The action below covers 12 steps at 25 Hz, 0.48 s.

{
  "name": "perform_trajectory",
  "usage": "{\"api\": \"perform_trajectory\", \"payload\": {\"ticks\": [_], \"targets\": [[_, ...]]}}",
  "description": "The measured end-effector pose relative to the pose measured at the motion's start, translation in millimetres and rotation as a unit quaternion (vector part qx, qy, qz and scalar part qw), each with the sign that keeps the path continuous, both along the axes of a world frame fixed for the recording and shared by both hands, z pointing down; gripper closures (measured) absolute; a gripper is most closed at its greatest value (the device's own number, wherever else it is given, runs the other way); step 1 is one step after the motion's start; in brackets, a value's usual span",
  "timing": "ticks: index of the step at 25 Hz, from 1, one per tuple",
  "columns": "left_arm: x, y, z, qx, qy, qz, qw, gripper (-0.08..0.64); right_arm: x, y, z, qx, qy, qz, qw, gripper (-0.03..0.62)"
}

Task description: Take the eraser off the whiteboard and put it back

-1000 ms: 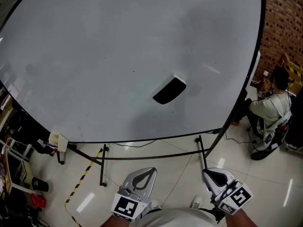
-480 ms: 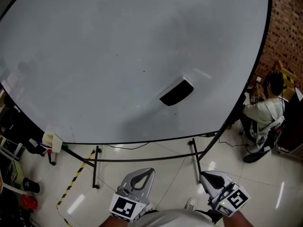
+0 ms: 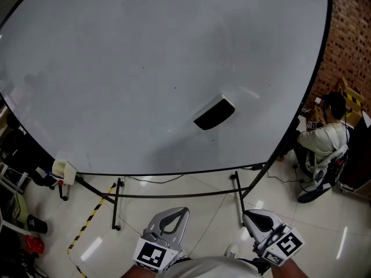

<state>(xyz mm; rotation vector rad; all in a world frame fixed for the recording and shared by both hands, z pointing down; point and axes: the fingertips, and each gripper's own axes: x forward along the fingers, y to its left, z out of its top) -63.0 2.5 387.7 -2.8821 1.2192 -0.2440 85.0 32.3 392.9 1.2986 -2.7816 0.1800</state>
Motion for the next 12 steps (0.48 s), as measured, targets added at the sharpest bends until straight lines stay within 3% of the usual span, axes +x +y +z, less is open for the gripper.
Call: {"api": "perform_trajectory", "payload": {"ticks": [12], "targets": [[4.8, 5.1, 2.8, -0.002, -0.011, 0.005, 0.9999, 0.545, 0.8, 0.7, 3.9, -0.003, 0.0, -0.002, 1.0, 0.591]]}}
